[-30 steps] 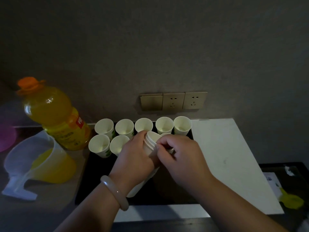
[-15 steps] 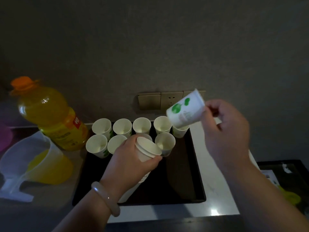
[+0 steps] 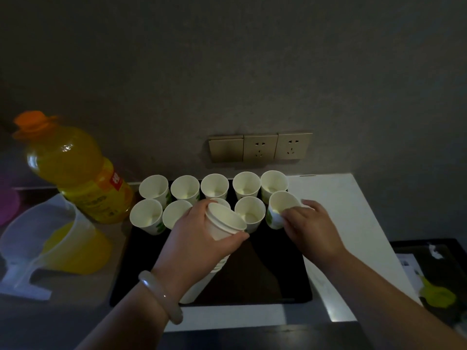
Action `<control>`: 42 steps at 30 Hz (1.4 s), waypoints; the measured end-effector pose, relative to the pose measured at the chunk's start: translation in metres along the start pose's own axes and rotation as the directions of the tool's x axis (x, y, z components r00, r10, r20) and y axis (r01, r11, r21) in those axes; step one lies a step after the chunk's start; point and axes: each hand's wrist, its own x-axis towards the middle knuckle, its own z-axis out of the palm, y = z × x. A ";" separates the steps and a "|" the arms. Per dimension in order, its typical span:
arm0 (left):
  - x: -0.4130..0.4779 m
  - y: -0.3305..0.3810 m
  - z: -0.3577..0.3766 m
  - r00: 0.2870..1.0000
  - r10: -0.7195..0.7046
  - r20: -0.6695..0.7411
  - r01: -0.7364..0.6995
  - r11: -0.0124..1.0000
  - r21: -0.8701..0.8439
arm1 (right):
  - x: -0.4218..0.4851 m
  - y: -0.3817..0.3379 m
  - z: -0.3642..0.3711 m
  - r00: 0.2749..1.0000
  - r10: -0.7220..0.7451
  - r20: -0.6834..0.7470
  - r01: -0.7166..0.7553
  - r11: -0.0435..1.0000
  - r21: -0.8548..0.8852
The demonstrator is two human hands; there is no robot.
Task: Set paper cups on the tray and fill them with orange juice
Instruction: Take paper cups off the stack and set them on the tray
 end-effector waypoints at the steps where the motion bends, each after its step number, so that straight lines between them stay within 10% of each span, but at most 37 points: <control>1: -0.001 -0.001 0.000 1.000 -0.007 0.002 0.007 1.000 0.000 | -0.001 0.001 0.005 0.999 -0.022 0.026 0.022 1.000 0.001; 31: -0.014 -0.003 0.001 0.999 -0.038 0.012 0.038 0.999 0.017 | -0.007 -0.029 -0.028 0.993 0.045 -0.107 -0.028 0.987 0.160; 36: -0.009 0.003 0.001 0.999 0.001 0.042 -0.002 1.000 0.004 | 0.006 -0.104 -0.081 0.968 0.098 0.231 -0.248 0.523 0.815; 42: -0.010 0.011 -0.005 0.994 -0.101 0.038 0.106 0.971 -0.212 | -0.005 -0.117 -0.061 0.864 -0.052 0.501 -0.504 -0.105 0.857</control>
